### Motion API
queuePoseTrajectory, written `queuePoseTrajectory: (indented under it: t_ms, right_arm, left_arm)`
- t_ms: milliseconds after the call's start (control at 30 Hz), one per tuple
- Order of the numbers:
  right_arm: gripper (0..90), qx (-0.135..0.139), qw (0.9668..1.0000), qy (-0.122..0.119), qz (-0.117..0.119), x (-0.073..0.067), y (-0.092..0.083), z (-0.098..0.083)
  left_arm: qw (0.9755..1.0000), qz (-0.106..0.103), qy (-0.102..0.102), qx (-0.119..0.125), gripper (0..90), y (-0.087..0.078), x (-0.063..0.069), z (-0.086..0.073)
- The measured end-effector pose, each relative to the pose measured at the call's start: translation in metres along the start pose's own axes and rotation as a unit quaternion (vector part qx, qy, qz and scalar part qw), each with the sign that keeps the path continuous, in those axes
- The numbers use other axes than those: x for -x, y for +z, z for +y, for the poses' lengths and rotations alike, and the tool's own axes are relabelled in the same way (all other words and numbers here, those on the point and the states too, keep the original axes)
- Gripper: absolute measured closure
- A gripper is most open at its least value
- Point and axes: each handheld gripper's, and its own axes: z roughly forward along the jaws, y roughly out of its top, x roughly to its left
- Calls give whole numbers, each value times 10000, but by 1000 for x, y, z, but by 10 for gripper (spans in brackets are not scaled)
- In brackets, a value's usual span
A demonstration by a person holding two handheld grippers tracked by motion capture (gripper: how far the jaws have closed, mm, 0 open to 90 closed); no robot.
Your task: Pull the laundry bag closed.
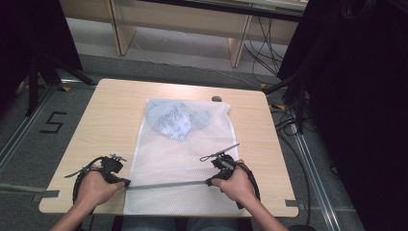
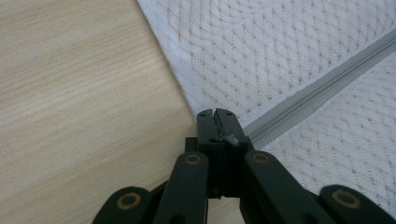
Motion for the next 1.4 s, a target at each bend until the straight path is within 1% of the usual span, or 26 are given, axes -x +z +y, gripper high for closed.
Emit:
queuePoseTrajectory:
  t_ms: [67,100,133,300,333,367,500,533,567,600,700,733,767,800,833,900,933,967,1033,1067,1133,1167,1200,1233,1267,1400]
  right_arm:
    - [871,9,10000,30,4,1,-1,-1]
    - [871,10,9999,104,-25,1,-1,-1]
    - [871,12,10000,44,-16,3,-2,-2]
    - [870,-4,9999,117,-25,7,-2,-3]
    - [870,27,9999,113,13,8,-2,-4]
    - [871,-33,9998,200,-7,8,-3,-4]
    - [870,-15,9999,135,-24,11,-3,-5]
    - [871,-57,9997,230,-9,11,-4,-5]
    - [870,32,9998,178,-70,12,-2,-6]
    - [871,16,9997,240,-51,13,-3,-6]
    - [870,2,9997,230,2,16,-5,-7]
    - [870,2,9997,230,2,16,-5,-7]
    - [871,3,9998,210,-8,17,-4,-8]
    - [871,3,9998,210,-8,17,-4,-8]
    - [871,-7,9997,236,-35,17,-5,-8]
    - [870,32,9996,269,48,19,-6,-8]
    - [870,16,9997,255,26,20,-6,-9]
    - [870,-12,9995,321,6,20,-6,-9]
    - [870,-3,9998,222,-21,22,-6,-10]
    - [870,10,9995,317,12,22,-7,-10]
    - [870,45,9993,373,-11,23,-8,-11]
    - [870,58,9995,303,36,25,-8,-11]
    - [870,71,9995,320,41,25,-9,-12]
    - [870,71,9995,320,41,25,-9,-12]
    - [870,53,9995,320,31,27,-9,-12]
    - [870,62,9994,348,11,29,-10,-13]
  left_arm:
    - [10000,-3,-4,-3,895,0,0,0]
    - [10000,-3,-7,-2,895,0,0,0]
    - [10000,-4,-6,-2,895,0,0,0]
    - [10000,-27,-22,14,895,0,-1,0]
    - [10000,-25,-21,1,895,0,-1,0]
    - [10000,-11,-23,-12,895,0,0,0]
    - [10000,-12,-16,-1,895,0,0,0]
    - [10000,-15,-22,3,895,0,0,0]
    - [10000,-14,-23,5,895,0,0,0]
    - [10000,-13,-21,8,895,0,0,0]
    - [10000,-12,-15,-3,895,0,0,0]
    - [10000,-21,37,-1,895,0,-1,0]
    - [10000,-5,-15,-16,895,0,0,0]
    - [10000,-5,-15,-16,895,0,0,0]
    - [10000,-12,-16,-24,895,0,-1,0]
    - [10000,-14,-14,-1,895,0,0,0]
    - [10000,-13,-25,8,895,0,0,0]
    - [10000,-16,-20,0,895,0,0,0]
    - [10000,-20,-16,0,895,0,0,0]
    - [10000,-20,-16,0,895,0,0,0]
    - [10000,-17,-17,1,895,0,0,0]
    - [10000,-26,30,-4,895,0,-1,0]
    - [10000,-22,69,-4,895,0,-1,0]
    - [10000,-22,69,-4,895,0,-1,0]
    - [10000,-19,-2,-2,895,0,-1,0]
    - [10000,-16,-9,-26,895,0,-1,0]
